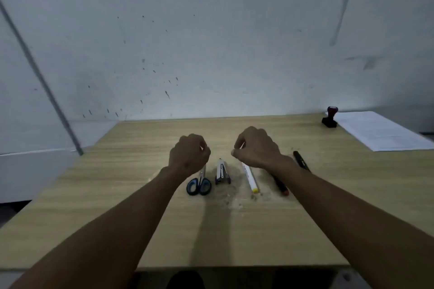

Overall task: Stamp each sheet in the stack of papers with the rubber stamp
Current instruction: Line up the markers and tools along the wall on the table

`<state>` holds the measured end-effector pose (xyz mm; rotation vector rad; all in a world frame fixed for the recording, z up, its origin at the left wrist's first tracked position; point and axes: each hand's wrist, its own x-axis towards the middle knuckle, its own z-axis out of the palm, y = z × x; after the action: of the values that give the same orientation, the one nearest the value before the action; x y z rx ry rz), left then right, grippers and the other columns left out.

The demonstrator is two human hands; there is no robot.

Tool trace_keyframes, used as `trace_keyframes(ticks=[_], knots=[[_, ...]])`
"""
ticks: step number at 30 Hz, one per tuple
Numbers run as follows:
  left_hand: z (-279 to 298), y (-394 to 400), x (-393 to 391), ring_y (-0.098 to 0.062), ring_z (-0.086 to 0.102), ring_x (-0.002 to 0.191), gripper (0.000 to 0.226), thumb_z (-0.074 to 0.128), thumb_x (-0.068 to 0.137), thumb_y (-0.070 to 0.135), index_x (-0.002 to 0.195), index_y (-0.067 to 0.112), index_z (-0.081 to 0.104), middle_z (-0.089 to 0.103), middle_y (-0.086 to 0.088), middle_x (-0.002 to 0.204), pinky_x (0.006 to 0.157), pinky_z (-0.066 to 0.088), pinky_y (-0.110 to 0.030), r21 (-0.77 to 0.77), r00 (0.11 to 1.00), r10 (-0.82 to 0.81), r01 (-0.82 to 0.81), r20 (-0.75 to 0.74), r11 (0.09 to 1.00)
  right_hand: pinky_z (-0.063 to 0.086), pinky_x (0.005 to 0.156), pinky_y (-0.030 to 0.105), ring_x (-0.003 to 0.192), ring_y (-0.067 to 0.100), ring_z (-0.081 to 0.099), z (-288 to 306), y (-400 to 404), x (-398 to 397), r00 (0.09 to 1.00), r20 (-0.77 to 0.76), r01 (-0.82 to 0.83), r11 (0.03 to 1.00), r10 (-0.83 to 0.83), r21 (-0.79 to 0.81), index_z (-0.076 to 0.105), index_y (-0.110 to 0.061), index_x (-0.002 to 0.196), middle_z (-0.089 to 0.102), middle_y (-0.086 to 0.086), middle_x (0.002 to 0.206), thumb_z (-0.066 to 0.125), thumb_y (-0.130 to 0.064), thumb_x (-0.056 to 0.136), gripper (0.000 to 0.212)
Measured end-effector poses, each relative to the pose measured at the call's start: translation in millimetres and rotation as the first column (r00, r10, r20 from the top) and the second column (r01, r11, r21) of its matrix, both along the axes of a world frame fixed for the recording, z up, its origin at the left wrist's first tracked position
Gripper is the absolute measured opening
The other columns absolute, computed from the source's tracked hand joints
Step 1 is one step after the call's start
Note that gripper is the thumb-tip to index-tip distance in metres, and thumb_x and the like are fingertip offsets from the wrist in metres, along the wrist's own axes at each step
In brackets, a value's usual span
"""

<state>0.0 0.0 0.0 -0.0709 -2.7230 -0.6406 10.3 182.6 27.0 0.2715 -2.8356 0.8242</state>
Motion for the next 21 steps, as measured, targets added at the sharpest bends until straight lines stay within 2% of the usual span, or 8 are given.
trace_keyframes(ticks=[4, 7, 9, 11, 14, 16, 18, 21], knots=[[-22.7, -7.6, 6.8, -0.026, 0.064, 0.08, 0.019, 0.058, 0.084, 0.032, 0.083, 0.014, 0.067, 0.066, -0.008, 0.093, 0.073, 0.057, -0.041, -0.033, 0.986, 0.094, -0.09, 0.141, 0.995, 0.058, 0.073, 0.041, 0.083, 0.028, 0.066, -17.9, -8.2, 4.8, 0.998, 0.066, -0.021, 1.0, 0.021, 0.007, 0.072, -0.013, 0.089, 0.069, 0.008, 0.094, 0.073, -0.024, 0.082, 0.013], [-39.0, -8.7, 3.6, -0.03, 0.064, 0.076, 0.028, 0.058, 0.088, 0.033, 0.079, 0.007, 0.063, 0.065, -0.013, 0.088, 0.069, 0.055, -0.037, -0.046, 0.974, 0.14, -0.134, 0.179, 0.99, 0.059, 0.076, 0.049, 0.085, 0.033, 0.066, -31.7, -16.4, -1.2, 0.995, 0.103, -0.015, 1.0, 0.013, 0.021, 0.071, -0.007, 0.095, 0.068, 0.014, 0.1, 0.069, -0.016, 0.08, 0.017], [-45.3, -8.1, 1.5, -0.031, 0.065, 0.076, 0.033, 0.057, 0.088, 0.037, 0.08, 0.005, 0.061, 0.066, -0.015, 0.089, 0.063, 0.05, -0.034, -0.059, 0.963, 0.169, -0.16, 0.212, 0.985, 0.06, 0.068, 0.043, 0.078, 0.031, 0.065, -41.8, -21.1, -7.0, 0.993, 0.117, -0.008, 0.999, 0.004, 0.036, 0.069, -0.006, 0.092, 0.066, 0.013, 0.096, 0.068, -0.015, 0.077, 0.017], [-50.5, -6.8, -4.7, -0.03, 0.065, 0.079, 0.037, 0.056, 0.088, 0.041, 0.088, 0.005, 0.062, 0.066, -0.016, 0.093, 0.063, 0.047, -0.033, -0.065, 0.953, 0.181, -0.171, 0.245, 0.983, 0.051, 0.054, 0.031, 0.068, 0.028, 0.062, -50.7, -27.9, -14.8, 0.992, 0.129, 0.009, 0.998, -0.016, 0.057, 0.065, -0.008, 0.081, 0.063, 0.012, 0.086, 0.068, -0.021, 0.078, 0.013], [-52.1, -3.0, -12.6, -0.03, 0.063, 0.091, 0.044, 0.057, 0.087, 0.05, 0.102, 0.009, 0.058, 0.061, -0.01, 0.102, 0.071, 0.046, -0.035, -0.121, 0.937, 0.213, -0.186, 0.278, 0.975, 0.037, 0.049, 0.024, 0.062, 0.025, 0.054, -61.4, -38.0, -26.1, 0.989, 0.135, 0.053, 0.996, -0.062, 0.066, 0.048, -0.017, 0.065, 0.05, 0.004, 0.069, 0.066, -0.034, 0.082, 0.03], [-51.9, -1.0, -18.9, -0.031, 0.061, 0.097, 0.047, 0.055, 0.088, 0.052, 0.107, 0.01, 0.055, 0.057, -0.01, 0.106, 0.076, 0.046, -0.036, -0.152, 0.933, 0.229, -0.193, 0.277, 0.969, 0.029, 0.048, 0.023, 0.069, 0.025, 0.05, -65.8, -44.7, -32.4, 0.986, 0.14, 0.08, 0.995, -0.089, 0.067, 0.036, -0.022, 0.063, 0.041, -0.001, 0.066, 0.066, -0.038, 0.081, 0.038], [-51.3, 0.6, -23.6, -0.031, 0.059, 0.098, 0.042, 0.051, 0.092, 0.047, 0.108, 0.009, 0.052, 0.056, -0.012, 0.11, 0.075, 0.044, -0.036, -0.163, 0.938, 0.214, -0.174, 0.274, 0.971, 0.031, 0.057, 0.024, 0.077, 0.024, 0.047, -68.4, -49.0, -34.1, 0.983, 0.162, 0.076, 0.995, -0.087, 0.07, 0.036, -0.023, 0.068, 0.039, -0.004, 0.069, 0.064, -0.039, 0.081, 0.035], [-49.7, 0.9, -28.4, -0.032, 0.057, 0.101, 0.032, 0.047, 0.097, 0.037, 0.11, 0.008, 0.05, 0.054, -0.013, 0.115, 0.074, 0.038, -0.034, -0.175, 0.938, 0.203, -0.158, 0.28, 0.972, 0.037, 0.083, 0.032, 0.09, 0.028, 0.055, -68.8, -50.6, -31.6, 0.981, 0.186, 0.044, 0.997, -0.055, 0.067, 0.044, -0.019, 0.081, 0.037, -0.005, 0.073, 0.065, -0.036, 0.079, 0.027]])
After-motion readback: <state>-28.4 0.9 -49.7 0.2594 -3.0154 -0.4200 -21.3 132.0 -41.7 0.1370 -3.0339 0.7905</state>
